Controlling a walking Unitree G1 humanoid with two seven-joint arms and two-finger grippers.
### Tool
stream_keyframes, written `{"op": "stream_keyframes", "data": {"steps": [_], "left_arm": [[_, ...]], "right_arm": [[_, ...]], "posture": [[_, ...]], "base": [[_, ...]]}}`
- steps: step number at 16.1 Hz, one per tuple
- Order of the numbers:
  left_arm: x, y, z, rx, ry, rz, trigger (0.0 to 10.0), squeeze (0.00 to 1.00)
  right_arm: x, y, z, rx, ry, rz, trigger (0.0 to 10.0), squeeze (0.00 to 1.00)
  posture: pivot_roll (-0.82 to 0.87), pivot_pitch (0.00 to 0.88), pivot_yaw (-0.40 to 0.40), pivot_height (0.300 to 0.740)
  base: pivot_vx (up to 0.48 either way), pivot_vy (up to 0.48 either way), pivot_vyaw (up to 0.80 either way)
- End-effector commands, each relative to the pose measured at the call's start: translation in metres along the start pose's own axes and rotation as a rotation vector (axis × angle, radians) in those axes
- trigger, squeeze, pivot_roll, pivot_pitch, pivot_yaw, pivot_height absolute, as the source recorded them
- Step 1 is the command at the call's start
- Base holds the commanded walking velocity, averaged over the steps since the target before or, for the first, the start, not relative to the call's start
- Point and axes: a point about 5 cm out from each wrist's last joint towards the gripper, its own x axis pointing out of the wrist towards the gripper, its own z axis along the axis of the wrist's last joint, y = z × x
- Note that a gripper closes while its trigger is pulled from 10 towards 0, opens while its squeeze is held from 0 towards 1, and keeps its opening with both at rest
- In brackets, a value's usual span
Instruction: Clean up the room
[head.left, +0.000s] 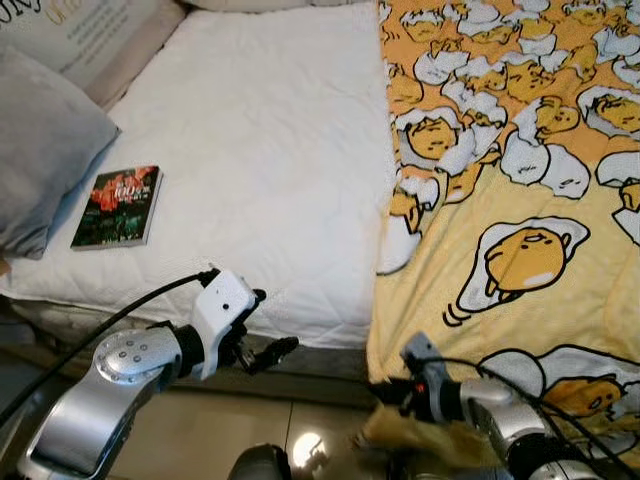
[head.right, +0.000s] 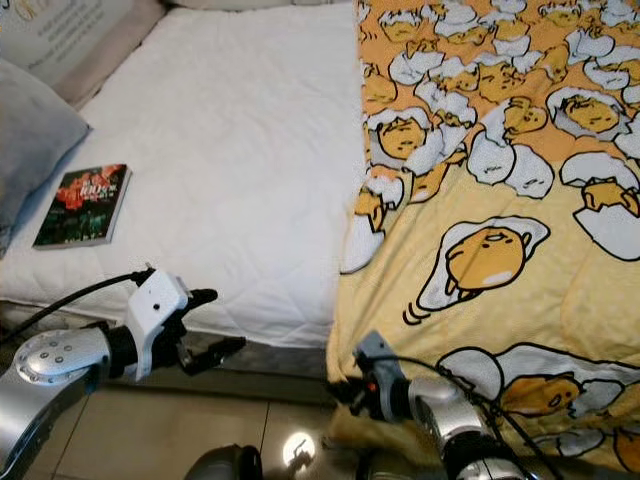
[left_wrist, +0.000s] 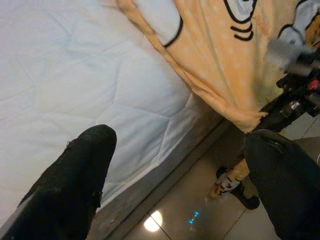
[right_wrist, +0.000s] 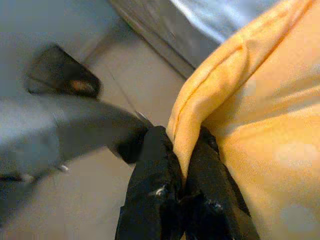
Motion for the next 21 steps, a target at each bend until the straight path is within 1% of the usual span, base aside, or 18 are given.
{"op": "stream_keyframes", "data": {"steps": [1,2,3,4,5,6,7,8,9,10,13,14,15,16,17,18,20,21], "left_arm": [[0.001,-0.001,-0.002,0.006,0.012,-0.014,10.0,0.00],[0.002,0.000,-0.002,0.007,0.010,-0.014,10.0,0.00],[0.003,0.002,-0.003,0.007,0.009,-0.014,10.0,0.00],[0.004,0.002,-0.003,0.006,0.008,-0.014,10.0,0.00],[0.004,0.003,-0.003,0.006,0.008,-0.013,10.0,0.00],[0.005,0.005,-0.003,0.013,0.003,-0.003,10.0,0.00],[0.005,0.007,-0.003,0.017,-0.002,0.011,10.0,0.00],[0.005,0.009,-0.002,0.019,-0.010,0.029,10.0,0.00],[0.005,0.010,-0.002,0.017,-0.015,0.040,10.0,0.00],[0.006,0.014,-0.003,0.009,-0.031,0.084,10.0,0.00],[0.008,0.014,-0.007,-0.027,-0.060,0.126,10.0,0.00],[0.011,0.009,-0.009,-0.033,-0.063,0.129,10.0,0.00],[0.013,0.006,-0.012,-0.049,-0.068,0.140,10.0,0.00],[0.013,0.006,-0.012,-0.053,-0.071,0.152,10.0,0.00],[0.014,0.009,-0.011,-0.073,-0.103,0.243,10.0,0.00],[0.015,0.014,-0.008,-0.108,-0.160,0.391,10.0,0.00],[0.015,0.018,-0.006,-0.146,-0.194,0.503,10.0,0.00],[0.014,0.022,-0.007,-0.184,-0.207,0.584,10.0,0.00]], "right_arm": [[0.003,0.001,-0.010,-0.002,0.049,-0.054,4.8,0.00],[0.003,-0.003,-0.016,0.028,0.071,-0.146,6.4,0.00],[0.006,0.000,-0.023,0.032,0.111,-0.171,4.7,0.00],[0.009,0.003,-0.028,0.022,0.142,-0.168,4.7,0.00],[0.011,0.006,-0.033,0.003,0.172,-0.179,6.3,0.00],[0.012,0.006,-0.032,0.012,0.148,-0.217,10.0,0.00],[0.012,0.003,-0.023,0.070,0.056,-0.231,10.0,1.00],[0.012,0.001,-0.016,0.105,-0.015,-0.230,10.0,1.00],[0.011,0.000,-0.013,0.104,-0.040,-0.232,10.0,1.00],[0.006,-0.007,-0.003,0.109,-0.134,-0.275,10.0,1.00],[-0.007,-0.022,0.011,0.100,-0.206,-0.312,10.0,1.00],[-0.014,-0.026,0.022,0.078,-0.272,-0.267,10.0,1.00],[-0.024,-0.024,0.026,0.022,-0.356,-0.188,10.0,1.00],[-0.028,-0.021,0.028,-0.006,-0.388,-0.168,10.0,1.00],[-0.043,-0.011,0.047,-0.086,-0.514,-0.252,10.0,1.00],[-0.056,-0.006,0.075,-0.078,-0.631,-0.419,10.0,1.00],[-0.062,-0.007,0.093,-0.035,-0.699,-0.556,10.0,1.00],[-0.066,-0.006,0.104,0.034,-0.769,-0.657,10.0,1.00]], "posture": [[0.11,0.046,0.092,0.740],[0.11,0.035,0.089,0.740],[0.10,0.018,0.085,0.740],[0.10,0.008,0.082,0.740],[0.10,0.000,0.079,0.740],[0.10,0.000,0.076,0.740],[0.10,0.000,0.074,0.740],[0.09,0.000,0.073,0.740],[0.09,0.000,0.072,0.740],[0.07,0.000,0.071,0.740],[0.03,0.000,0.087,0.740],[0.02,0.000,0.086,0.740],[0.02,0.000,0.083,0.740],[0.02,0.000,0.081,0.740],[0.02,0.000,0.078,0.740],[0.01,0.000,0.069,0.740],[0.00,0.000,0.056,0.740],[0.00,0.000,0.046,0.740]], "base": [[0.000,0.000,0.00],[0.000,0.000,0.00],[0.000,0.000,0.00],[0.000,0.000,0.00],[0.000,0.000,0.00],[0.000,0.000,0.00],[0.000,0.000,0.00],[0.000,0.000,0.00],[0.000,0.000,0.00],[0.000,0.000,0.00],[0.000,0.000,0.00],[0.000,0.000,0.00],[0.000,0.000,0.00],[0.000,0.000,0.00],[0.000,0.000,0.00],[0.000,0.000,0.00],[0.000,0.000,0.00],[0.000,-0.270,0.00]]}}
